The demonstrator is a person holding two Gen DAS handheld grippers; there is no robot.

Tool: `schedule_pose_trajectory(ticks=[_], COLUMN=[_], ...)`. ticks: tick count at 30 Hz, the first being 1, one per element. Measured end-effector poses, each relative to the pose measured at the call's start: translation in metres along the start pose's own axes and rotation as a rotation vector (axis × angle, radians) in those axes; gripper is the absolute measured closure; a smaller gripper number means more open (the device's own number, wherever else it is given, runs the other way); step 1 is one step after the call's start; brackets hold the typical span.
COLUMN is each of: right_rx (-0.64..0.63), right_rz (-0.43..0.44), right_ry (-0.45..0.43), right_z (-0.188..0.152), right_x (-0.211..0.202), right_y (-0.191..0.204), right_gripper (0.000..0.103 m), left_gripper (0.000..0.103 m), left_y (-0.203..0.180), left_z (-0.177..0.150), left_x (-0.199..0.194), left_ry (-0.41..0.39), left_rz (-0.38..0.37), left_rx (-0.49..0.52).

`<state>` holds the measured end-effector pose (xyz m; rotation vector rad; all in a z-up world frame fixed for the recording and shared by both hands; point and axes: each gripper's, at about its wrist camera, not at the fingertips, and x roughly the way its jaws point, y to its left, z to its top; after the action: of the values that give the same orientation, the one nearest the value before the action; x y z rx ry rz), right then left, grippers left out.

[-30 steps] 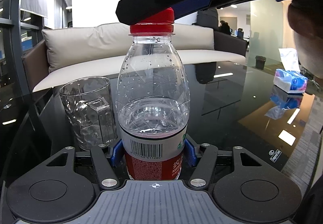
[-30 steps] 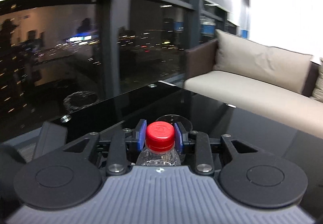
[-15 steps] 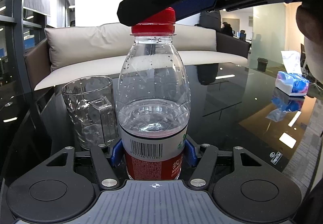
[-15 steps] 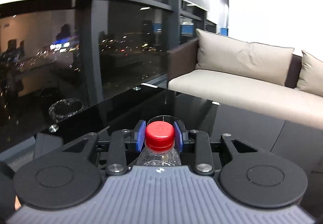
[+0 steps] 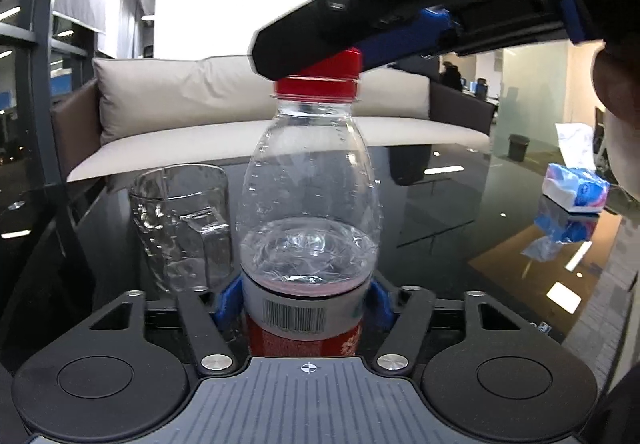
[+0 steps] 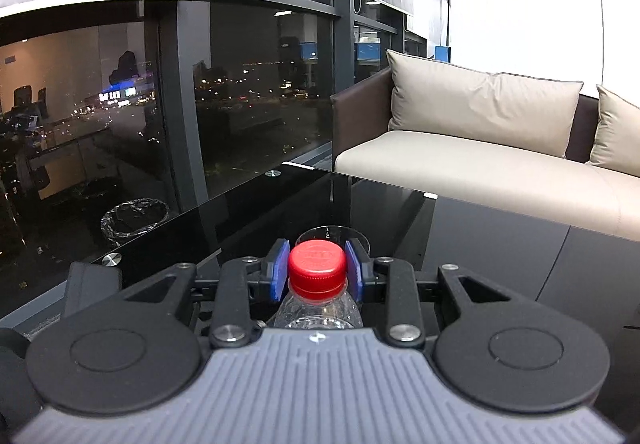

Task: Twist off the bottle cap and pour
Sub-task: 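Keep twisting the red cap with the right gripper while the left gripper holds the bottle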

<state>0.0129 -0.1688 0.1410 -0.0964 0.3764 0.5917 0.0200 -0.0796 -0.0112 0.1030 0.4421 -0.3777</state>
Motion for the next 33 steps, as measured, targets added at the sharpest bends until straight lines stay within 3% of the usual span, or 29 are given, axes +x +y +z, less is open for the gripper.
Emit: schedule_pose_trajectory(ticks=[7,15,24,33], right_rx=[0.000,0.014,-0.022,-0.073], right_rz=[-0.110,-0.135,-0.109,-0.017], right_ry=[0.022,0.015,0.004,0.016], right_z=[0.003,-0.001,-0.002,0.000], right_x=[0.001,0.001,0.005,0.004], right_y=[0.021,0.022,0.020,0.004], right_gripper=[0.070,0.070,0.071,0.072], left_gripper=[0.047,0.047,0.047,0.048], left_y=[0.000,-0.001,0.000,0.000], left_z=[0.001,0.002,0.002,0.001], left_x=[0.000,0.000,0.000,0.001], left_ry=[0.005,0.008,0.011,0.015], left_rz=[0.003,0.005,0.002,-0.005], left_rx=[-0.001,0.006,0.008,0.014])
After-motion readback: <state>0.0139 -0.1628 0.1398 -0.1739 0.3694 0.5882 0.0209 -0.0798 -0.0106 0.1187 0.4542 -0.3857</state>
